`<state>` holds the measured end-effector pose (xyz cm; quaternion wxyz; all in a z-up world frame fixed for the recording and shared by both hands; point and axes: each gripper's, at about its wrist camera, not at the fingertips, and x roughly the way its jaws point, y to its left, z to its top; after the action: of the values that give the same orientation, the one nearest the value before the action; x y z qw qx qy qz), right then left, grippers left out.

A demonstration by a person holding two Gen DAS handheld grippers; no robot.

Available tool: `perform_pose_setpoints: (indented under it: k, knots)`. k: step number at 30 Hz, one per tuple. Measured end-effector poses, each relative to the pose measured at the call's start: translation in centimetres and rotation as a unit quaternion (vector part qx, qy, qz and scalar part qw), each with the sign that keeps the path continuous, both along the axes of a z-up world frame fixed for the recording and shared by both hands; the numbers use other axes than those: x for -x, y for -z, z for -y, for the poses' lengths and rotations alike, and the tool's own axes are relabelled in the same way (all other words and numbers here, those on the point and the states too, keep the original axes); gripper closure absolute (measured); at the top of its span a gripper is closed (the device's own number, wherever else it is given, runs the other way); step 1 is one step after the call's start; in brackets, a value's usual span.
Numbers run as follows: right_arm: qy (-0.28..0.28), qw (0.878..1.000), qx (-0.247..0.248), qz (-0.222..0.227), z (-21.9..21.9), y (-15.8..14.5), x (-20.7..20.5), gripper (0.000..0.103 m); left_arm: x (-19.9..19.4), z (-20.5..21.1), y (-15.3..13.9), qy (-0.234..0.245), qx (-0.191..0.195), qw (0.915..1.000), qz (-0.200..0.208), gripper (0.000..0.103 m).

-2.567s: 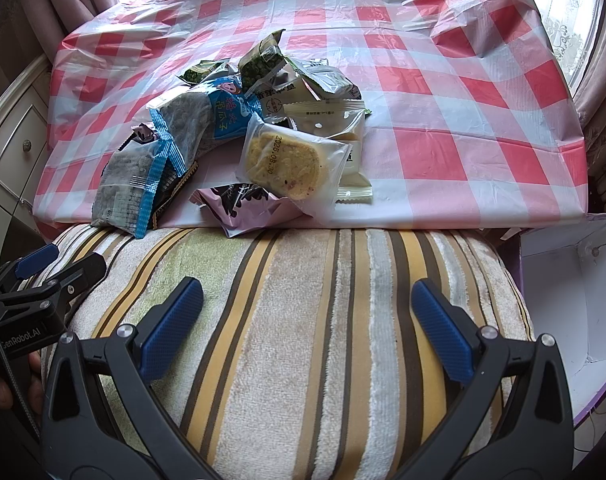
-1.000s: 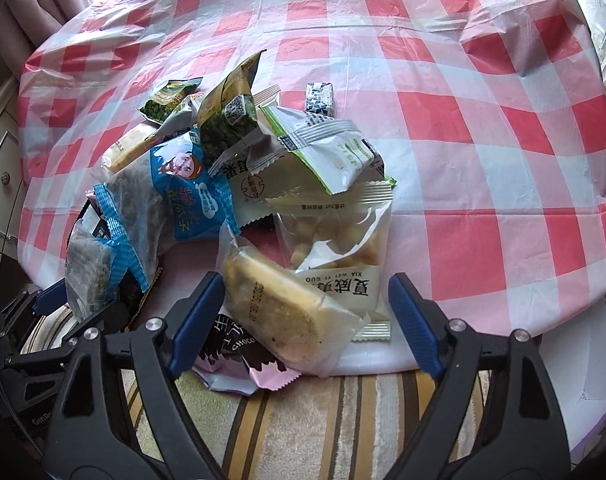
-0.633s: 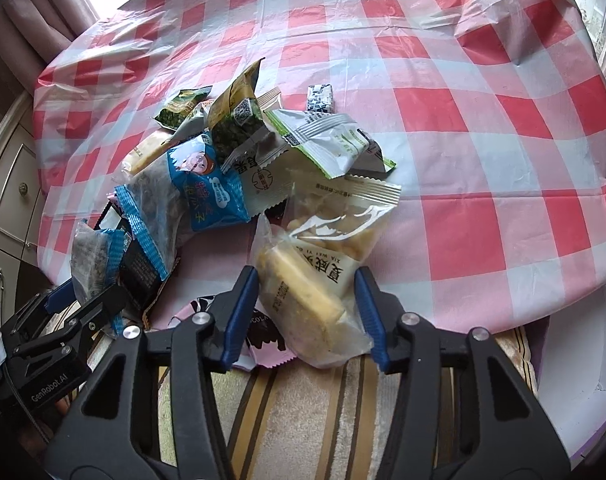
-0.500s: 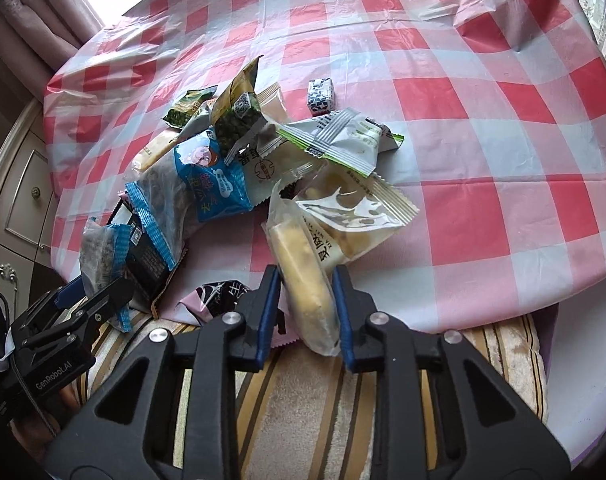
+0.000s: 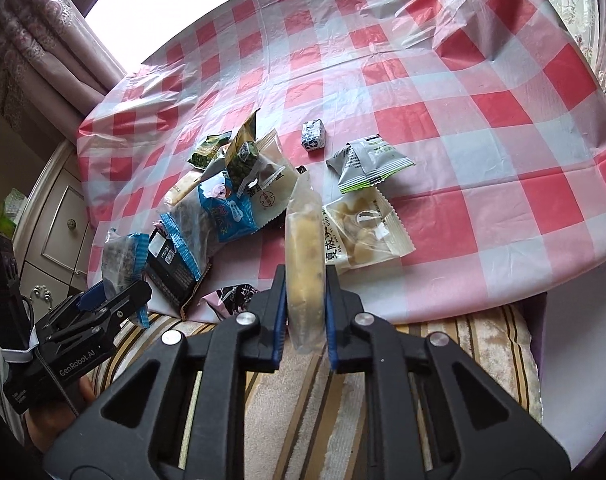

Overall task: Organize snacks
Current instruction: 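Carry the cake bag with the right tool into the white box and release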

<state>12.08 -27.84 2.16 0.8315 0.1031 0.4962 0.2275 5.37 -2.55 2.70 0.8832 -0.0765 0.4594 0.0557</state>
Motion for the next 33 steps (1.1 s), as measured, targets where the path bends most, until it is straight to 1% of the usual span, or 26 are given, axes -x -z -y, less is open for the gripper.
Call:
perform_pose_setpoints:
  k: [4,7,11,14,17,20,24,27,33]
  knots:
    - [0.021,1.0,-0.005,0.001,2.4,-0.4,0.3,0.084,-0.5,2.0,-0.8,0.024,0.004,0.9997,0.004,0.031]
    - [0.044,0.999,-0.011,-0.001,4.8,-0.5,0.6,0.084,-1.1,4.4,-1.2,0.056,0.002,0.9984,0.006,0.031]
    - [0.079,0.997,-0.008,0.001,8.3,-0.5,1.1,0.084,-2.2,8.1,-1.7,0.101,0.012,0.9948,0.005,0.031]
    - [0.11,0.994,-0.008,-0.002,11.3,-0.3,1.4,0.084,-3.0,11.2,-1.8,0.137,0.023,0.9903,0.001,0.031]
    - [0.14,0.99,-0.005,-0.004,14.1,0.0,1.6,0.084,-3.6,14.7,-1.7,0.178,0.024,0.9838,-0.004,0.031]
    - [0.17,0.985,0.006,-0.003,16.8,0.3,1.9,0.084,-3.9,18.2,-1.5,0.218,0.026,0.9755,-0.011,0.031]
    - [0.21,0.977,0.034,-0.004,20.3,1.0,2.5,0.084,-4.5,22.7,-1.1,0.268,0.035,0.9623,-0.026,0.031]
    - [0.235,0.971,0.046,-0.017,22.8,2.0,2.9,0.084,-4.6,25.8,-0.7,0.303,0.034,0.9519,-0.034,0.031]
    - [0.278,0.958,0.062,-0.034,26.3,3.2,3.7,0.082,-4.7,30.5,0.1,0.35,0.039,0.9344,-0.054,0.029]
